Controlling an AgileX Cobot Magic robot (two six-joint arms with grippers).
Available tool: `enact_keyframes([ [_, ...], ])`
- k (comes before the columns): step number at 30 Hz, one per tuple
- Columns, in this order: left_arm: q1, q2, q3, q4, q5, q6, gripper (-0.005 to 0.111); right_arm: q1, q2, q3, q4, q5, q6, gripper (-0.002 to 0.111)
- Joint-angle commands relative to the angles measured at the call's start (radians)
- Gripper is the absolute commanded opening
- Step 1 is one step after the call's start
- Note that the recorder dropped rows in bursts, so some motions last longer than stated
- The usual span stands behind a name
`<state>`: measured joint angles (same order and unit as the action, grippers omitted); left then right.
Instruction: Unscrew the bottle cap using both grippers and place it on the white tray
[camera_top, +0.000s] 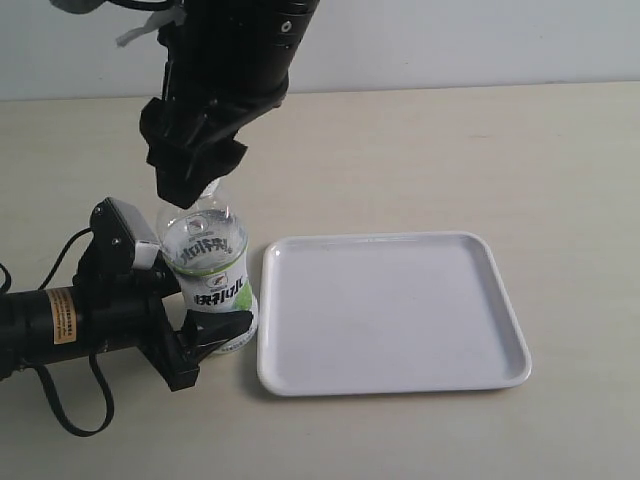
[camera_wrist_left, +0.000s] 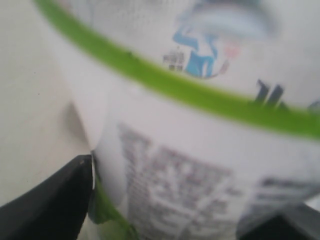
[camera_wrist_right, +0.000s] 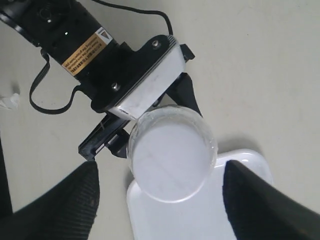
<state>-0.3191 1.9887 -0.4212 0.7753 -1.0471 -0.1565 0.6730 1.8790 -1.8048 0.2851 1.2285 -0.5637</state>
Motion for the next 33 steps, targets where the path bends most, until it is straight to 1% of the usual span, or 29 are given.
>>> enact_keyframes([
  [1,0.000,-0.014,-0.004,0.002,-0.025,-0.007,0.000,0.002,-0.008,0.004,0.003,-0.007,-0.084,0.067],
  [12,0.000,-0.014,-0.004,0.000,-0.025,-0.007,0.000,0.002,-0.008,0.004,-0.041,-0.007,-0.124,0.067],
  [22,0.000,-0.014,-0.004,0.000,-0.025,-0.007,0.000,0.002,0.007,0.004,0.010,-0.014,-0.123,0.066],
  [33,0.000,-0.014,-0.004,0.000,-0.025,-0.007,0.000,0.002,0.018,0.004,0.010,-0.031,-0.116,0.063],
])
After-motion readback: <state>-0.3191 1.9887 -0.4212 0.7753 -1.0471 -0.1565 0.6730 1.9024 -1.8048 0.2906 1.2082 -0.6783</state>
